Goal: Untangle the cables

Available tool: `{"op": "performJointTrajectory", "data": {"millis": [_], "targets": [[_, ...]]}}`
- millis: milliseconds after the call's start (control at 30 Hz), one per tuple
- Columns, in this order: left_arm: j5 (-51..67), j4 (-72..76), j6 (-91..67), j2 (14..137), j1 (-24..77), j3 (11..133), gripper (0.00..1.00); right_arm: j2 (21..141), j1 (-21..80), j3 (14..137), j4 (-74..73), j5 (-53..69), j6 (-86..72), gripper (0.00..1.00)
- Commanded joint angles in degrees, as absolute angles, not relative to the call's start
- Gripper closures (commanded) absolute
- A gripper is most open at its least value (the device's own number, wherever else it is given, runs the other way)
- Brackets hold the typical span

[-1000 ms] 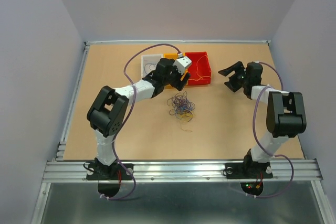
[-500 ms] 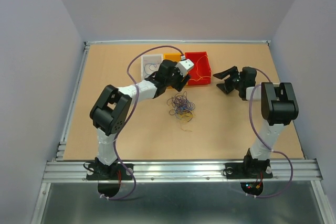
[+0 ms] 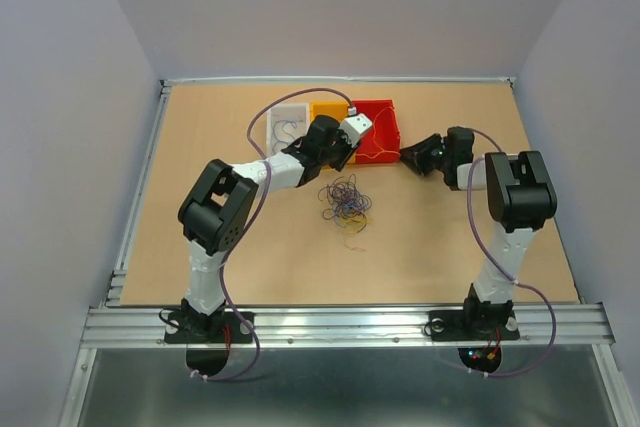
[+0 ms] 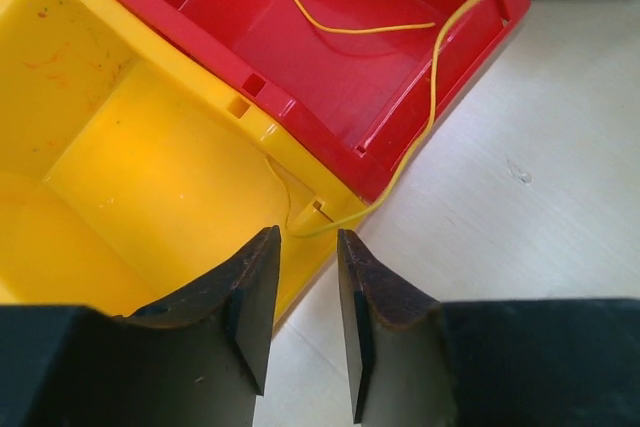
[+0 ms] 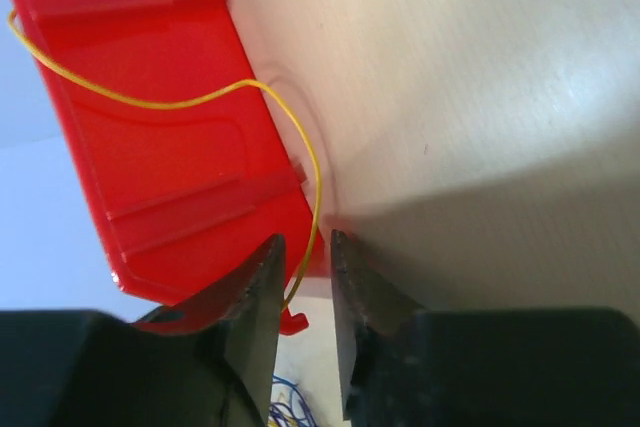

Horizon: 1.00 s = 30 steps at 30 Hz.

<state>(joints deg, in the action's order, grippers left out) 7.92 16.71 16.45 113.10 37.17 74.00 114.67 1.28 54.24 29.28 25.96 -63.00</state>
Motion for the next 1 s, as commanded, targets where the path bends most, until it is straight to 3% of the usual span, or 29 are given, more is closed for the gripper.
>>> {"op": "performJointTrajectory", "data": {"millis": [0,67,233,600,967], "targets": [[6.33,18.02,17.05,113.55,37.53,76.9,0.67,115.14,2.11,56.51,32.08,24.79,-62.67,0.79],[5.89,18.1,17.05,113.55,37.53,76.99,0.74,114.7,2.11,55.99,32.17,24.52,-62.4,0.92],[5.89,18.19,17.4,113.12,37.53,76.73,0.98,109.35,2.11,53.0,32.61,19.43,-59.16,1.0],[6.24,18.63,17.23,111.53,37.62,75.94,1.0,98.71,6.94,53.87,25.15,3.89,-47.73,0.99],[5.89,19.51,16.61,109.07,37.62,74.36,1.0,100.81,17.91,66.78,16.0,-13.43,-29.56,0.99]]}}
